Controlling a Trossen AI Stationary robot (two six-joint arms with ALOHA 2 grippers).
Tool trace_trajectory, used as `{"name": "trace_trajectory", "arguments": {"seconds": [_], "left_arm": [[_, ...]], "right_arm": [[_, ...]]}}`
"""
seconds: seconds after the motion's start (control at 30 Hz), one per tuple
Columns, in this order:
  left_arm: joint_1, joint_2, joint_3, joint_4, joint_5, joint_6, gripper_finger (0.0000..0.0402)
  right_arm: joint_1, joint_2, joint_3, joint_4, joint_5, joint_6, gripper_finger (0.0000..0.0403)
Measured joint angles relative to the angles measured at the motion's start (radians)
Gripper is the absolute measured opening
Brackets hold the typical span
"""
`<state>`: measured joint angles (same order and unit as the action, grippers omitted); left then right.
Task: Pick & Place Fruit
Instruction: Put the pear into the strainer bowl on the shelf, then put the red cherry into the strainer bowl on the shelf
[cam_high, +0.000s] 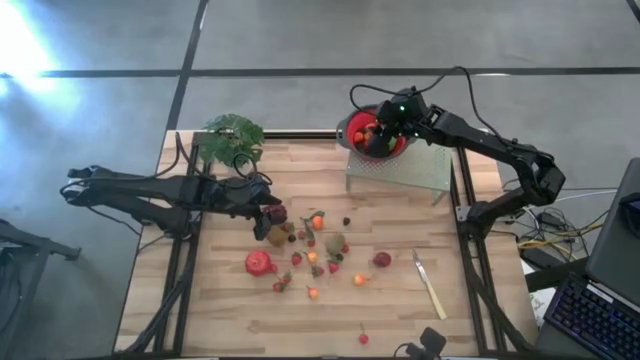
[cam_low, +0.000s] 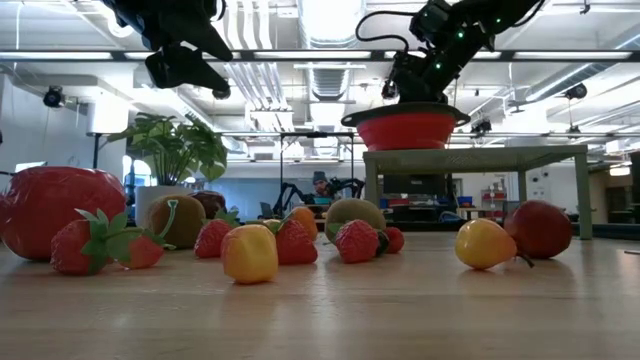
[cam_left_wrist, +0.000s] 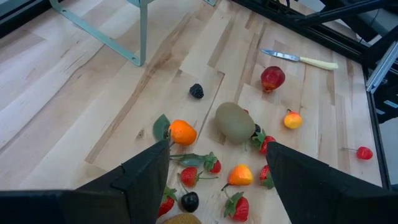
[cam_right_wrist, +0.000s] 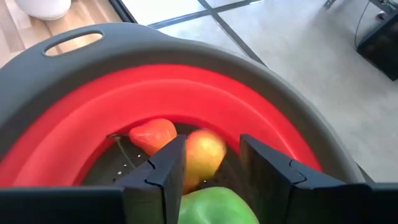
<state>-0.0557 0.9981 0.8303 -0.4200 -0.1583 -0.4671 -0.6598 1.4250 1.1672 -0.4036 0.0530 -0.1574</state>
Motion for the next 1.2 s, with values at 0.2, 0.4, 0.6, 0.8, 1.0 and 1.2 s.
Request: {"name": "trace_trajectory", "arguments": {"seconds": [0.2,0.4,0.6,0.8,1.0,1.2], "left_arm": [[0.0,0.0,0.0,0.0,0.0,0.0,0.0273],[0.0,0.0,0.0,0.0,0.0,0.0,0.0273],[0.0,0.0,0.0,0.0,0.0,0.0,0.0273],[0.0,0.0,0.0,0.0,0.0,0.0,0.0273],[0.0,0.0,0.0,0.0,0.0,0.0,0.0273],[0.0,0.0,0.0,0.0,0.0,0.0,0.0273]], "right_arm": [[0.0,0.0,0.004,-0.001,0.0,0.0,0.0171],[0.018,-0.036,0.005,-0.003,-0.031,-0.007,0.0178],[0.111,-0.101,0.005,-0.02,-0.038,-0.05,0.0151],[0.284,-0.15,0.005,-0.114,-0.028,-0.086,0.0117],[0.493,-0.153,-0.011,-0.226,-0.026,-0.029,0.009],[0.713,-0.154,-0.077,-0.247,-0.027,0.069,0.0065]]}}
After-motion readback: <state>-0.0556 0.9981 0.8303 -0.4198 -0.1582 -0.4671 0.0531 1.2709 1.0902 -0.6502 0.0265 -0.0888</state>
